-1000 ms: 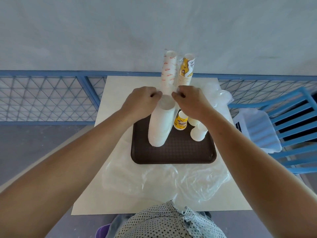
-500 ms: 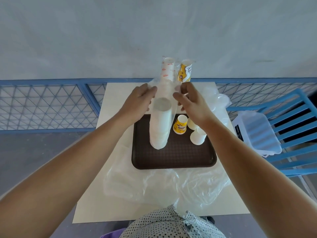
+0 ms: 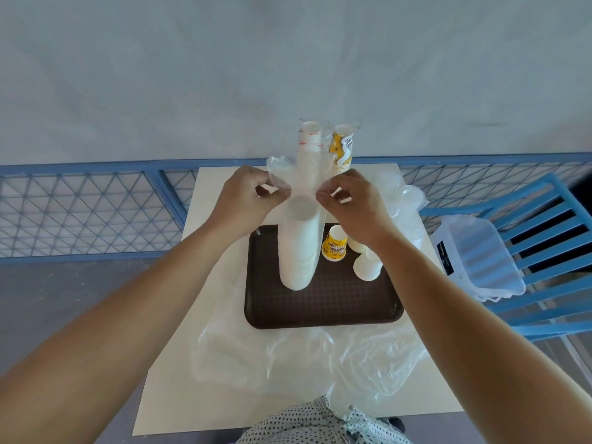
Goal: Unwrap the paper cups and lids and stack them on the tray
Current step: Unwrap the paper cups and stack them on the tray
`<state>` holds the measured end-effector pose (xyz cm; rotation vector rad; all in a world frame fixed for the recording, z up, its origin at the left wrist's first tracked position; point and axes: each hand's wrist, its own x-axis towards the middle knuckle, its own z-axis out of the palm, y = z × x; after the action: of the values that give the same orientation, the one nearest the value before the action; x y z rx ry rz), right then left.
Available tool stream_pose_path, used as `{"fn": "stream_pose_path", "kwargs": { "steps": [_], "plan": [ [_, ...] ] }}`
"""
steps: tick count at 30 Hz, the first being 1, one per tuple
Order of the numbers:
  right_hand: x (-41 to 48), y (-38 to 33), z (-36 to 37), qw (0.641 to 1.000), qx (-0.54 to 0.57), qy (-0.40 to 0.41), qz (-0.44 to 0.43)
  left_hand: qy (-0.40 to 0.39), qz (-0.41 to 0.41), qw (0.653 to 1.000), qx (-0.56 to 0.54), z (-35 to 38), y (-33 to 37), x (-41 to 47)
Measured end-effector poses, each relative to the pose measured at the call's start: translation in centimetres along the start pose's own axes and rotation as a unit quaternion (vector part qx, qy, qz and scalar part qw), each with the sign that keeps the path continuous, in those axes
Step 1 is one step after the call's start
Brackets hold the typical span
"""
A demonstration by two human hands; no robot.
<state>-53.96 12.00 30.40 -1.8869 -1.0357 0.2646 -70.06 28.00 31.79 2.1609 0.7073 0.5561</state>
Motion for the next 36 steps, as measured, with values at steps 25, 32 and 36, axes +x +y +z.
{"fn": "stream_pose_path", "kwargs": {
  "steps": [25, 32, 36],
  "plan": [
    [0.7, -1.0, -1.8, 0.992, 0.116, 0.048, 0.031, 0.019, -0.008, 0.998, -0.056, -1.7, 1.5, 0.3],
    [-0.4, -0.1, -1.2, 0.992, 0.081, -0.055, 0.077, -0.103, -0.066, 0.992, -0.016, -1.0, 0.1, -0.5],
    [-1.4, 0.3, 0.0, 0.995, -0.015, -0.047, 0.085, -0.070, -0.037, 0.997, -0.001, -0.3, -0.7, -1.0]
  ]
}}
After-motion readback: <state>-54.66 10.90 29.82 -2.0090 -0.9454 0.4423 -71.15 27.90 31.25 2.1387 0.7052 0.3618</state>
